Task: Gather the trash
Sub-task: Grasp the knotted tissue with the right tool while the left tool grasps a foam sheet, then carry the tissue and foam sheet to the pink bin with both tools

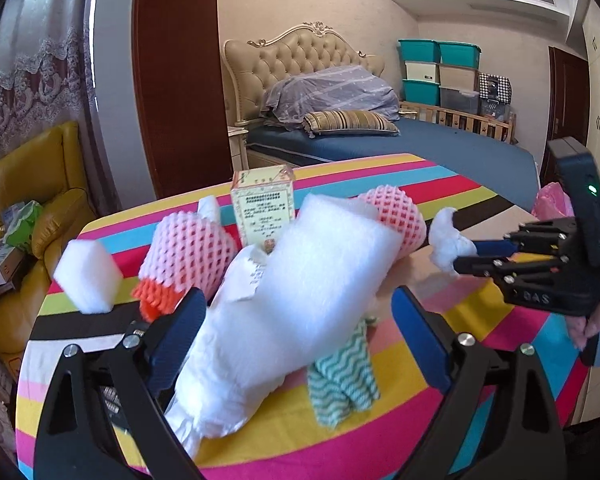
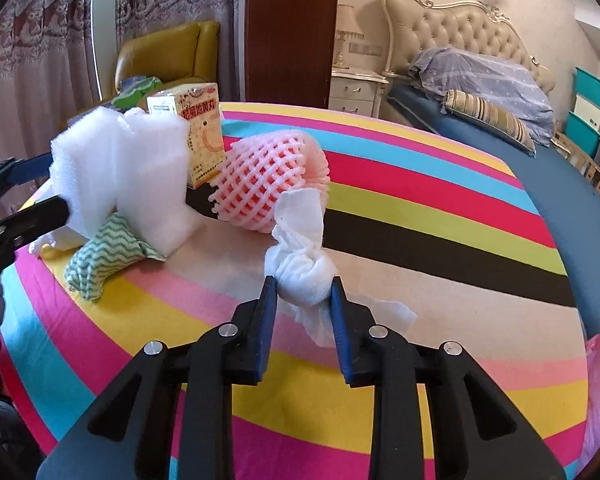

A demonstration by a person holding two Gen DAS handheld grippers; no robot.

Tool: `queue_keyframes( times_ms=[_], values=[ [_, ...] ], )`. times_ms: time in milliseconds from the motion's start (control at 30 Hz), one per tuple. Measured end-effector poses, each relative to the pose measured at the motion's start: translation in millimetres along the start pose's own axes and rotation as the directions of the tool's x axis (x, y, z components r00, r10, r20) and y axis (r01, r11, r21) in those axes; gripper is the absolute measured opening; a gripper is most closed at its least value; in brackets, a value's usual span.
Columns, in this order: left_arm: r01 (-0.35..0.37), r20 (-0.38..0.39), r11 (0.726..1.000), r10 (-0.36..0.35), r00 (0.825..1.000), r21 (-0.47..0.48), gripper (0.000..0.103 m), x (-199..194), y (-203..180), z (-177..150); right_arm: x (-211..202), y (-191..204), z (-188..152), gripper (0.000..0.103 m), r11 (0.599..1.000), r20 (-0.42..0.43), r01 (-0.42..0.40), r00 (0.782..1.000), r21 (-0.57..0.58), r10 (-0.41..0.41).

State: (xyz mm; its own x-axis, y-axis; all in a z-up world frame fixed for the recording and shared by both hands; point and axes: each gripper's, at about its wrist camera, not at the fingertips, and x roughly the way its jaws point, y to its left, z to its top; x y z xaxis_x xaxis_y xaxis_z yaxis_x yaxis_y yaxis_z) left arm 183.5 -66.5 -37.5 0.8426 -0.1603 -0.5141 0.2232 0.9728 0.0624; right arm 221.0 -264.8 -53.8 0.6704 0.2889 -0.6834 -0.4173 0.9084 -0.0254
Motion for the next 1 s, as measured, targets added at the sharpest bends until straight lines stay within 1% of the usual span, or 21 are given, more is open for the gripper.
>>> queue_keyframes(
  times_ms=[100, 133, 167, 200, 267, 433, 633, 800, 900, 1000],
  values=[
    [0.018, -0.007, 1.000, -0.018, 1.000, 0.002, 0.081, 11.8, -1.3, 8.0, -4.2, -1.4, -3.3, 0.027, 1.000, 0.008, -0.006, 1.000, 0.015, 0.006],
    [0.022, -0.016, 1.000, -0.022, 1.000, 0.006, 0.072, 15.1, -2.2, 10.0, -6.3, -1.9, -3.9, 0.027, 1.000, 0.013, -0.007, 1.000, 0.022, 0.007],
    [0.032, -0.032, 0.999, -0.032, 0.999, 0.010, 0.059, 19.2, -3.8, 11.0, -7.6, -2.4, -4.8, 0.027, 1.000, 0.017, -0.008, 1.000, 0.026, 0.007],
    [0.050, -0.047, 0.999, -0.049, 0.998, 0.011, 0.057, 22.1, -6.2, 10.4, -9.3, -4.3, -4.9, 0.027, 0.999, 0.021, -0.007, 1.000, 0.032, 0.007],
    [0.060, -0.021, 0.998, -0.060, 0.998, 0.007, 0.049, 17.2, -10.0, 8.5, -12.6, -7.7, -5.6, 0.027, 0.999, 0.027, -0.011, 1.000, 0.043, 0.010],
    [0.069, 0.015, 0.997, -0.070, 0.997, 0.024, 0.045, 1.5, -17.0, 4.1, -21.0, -10.2, -11.8, 0.027, 0.997, 0.042, -0.023, 0.999, 0.068, 0.020],
    [0.100, 0.020, 0.995, -0.101, 0.995, 0.017, 0.044, -8.7, -27.2, 2.3, -32.7, -8.7, -22.7, 0.027, 0.996, 0.056, -0.029, 0.998, 0.089, 0.024],
    [0.137, 0.009, 0.990, -0.137, 0.990, 0.020, 0.041, -12.2, -43.0, -2.6, -46.4, -11.2, -34.2, 0.027, 0.994, 0.064, -0.019, 0.998, 0.105, 0.013],
    [0.179, -0.015, 0.984, -0.178, 0.984, 0.021, 0.040, -9.8, -58.8, -7.4, -55.7, -13.5, -42.6, 0.027, 0.992, 0.071, -0.011, 0.997, 0.122, 0.002],
    [0.206, -0.025, 0.978, -0.205, 0.978, 0.031, 0.040, -8.8, -71.5, -8.3, -66.0, -18.4, -49.8, 0.027, 0.991, 0.085, 0.007, 0.996, 0.135, -0.018]
  ],
)
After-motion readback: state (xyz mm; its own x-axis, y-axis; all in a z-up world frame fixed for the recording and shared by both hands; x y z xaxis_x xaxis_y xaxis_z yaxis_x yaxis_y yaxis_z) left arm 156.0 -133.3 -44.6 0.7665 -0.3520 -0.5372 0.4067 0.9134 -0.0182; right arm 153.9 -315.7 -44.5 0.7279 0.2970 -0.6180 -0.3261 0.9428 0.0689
